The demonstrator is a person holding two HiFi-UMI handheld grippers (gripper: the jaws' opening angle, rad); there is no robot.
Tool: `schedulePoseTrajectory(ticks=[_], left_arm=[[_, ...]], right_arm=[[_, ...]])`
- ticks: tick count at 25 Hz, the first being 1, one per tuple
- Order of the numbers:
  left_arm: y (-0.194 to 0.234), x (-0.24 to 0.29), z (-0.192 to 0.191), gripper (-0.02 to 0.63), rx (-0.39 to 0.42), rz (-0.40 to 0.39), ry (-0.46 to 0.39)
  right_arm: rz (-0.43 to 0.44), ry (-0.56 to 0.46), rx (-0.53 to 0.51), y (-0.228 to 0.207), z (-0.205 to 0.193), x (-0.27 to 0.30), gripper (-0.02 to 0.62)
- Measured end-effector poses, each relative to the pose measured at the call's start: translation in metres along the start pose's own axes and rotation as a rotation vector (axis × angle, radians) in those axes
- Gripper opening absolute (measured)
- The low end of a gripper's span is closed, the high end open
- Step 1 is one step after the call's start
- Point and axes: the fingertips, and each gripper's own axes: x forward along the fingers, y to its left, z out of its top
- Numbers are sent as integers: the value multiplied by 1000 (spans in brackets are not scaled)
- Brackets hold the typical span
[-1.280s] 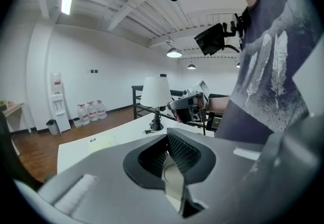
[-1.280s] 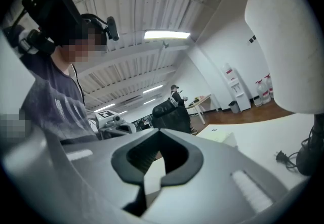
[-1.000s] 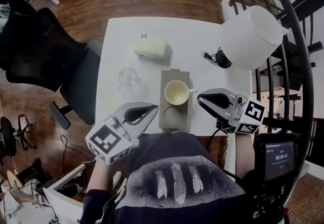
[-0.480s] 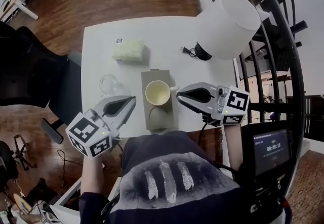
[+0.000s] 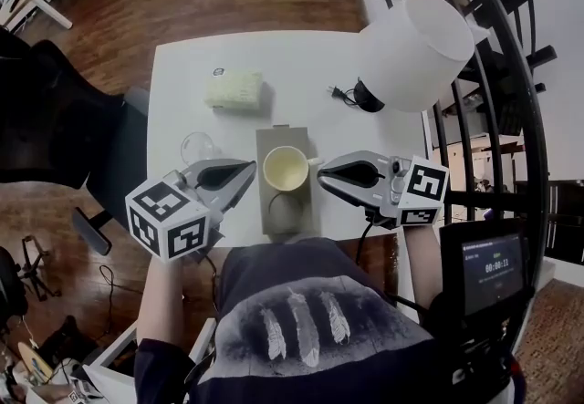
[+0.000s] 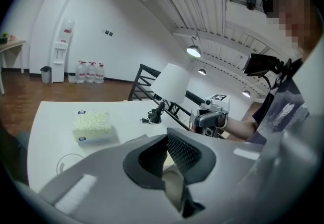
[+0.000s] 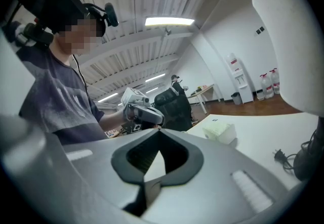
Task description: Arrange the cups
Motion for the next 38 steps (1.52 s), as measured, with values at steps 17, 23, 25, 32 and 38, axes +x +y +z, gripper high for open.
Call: schedulePoseTrajectory(ticks=[17,23,25,32,38], left_arm=[[13,-44,-11,15,164,215,-39],[40,-73,-29,15,249,393,-10],[46,-80,-36,15,241,403,-10],[59,-79,-54,559,303,440,25],[88,-72,-58,609,309,464,56]], right_arm=[[-17,-1,16,-6,-6,-5,3],[-20,5,22,-10,-9,-1,3],[-19,6,21,-10,-9,2,3],[-20,7,25,-10,-8,3,3],[-25,15,21,-10,-9,1,3]])
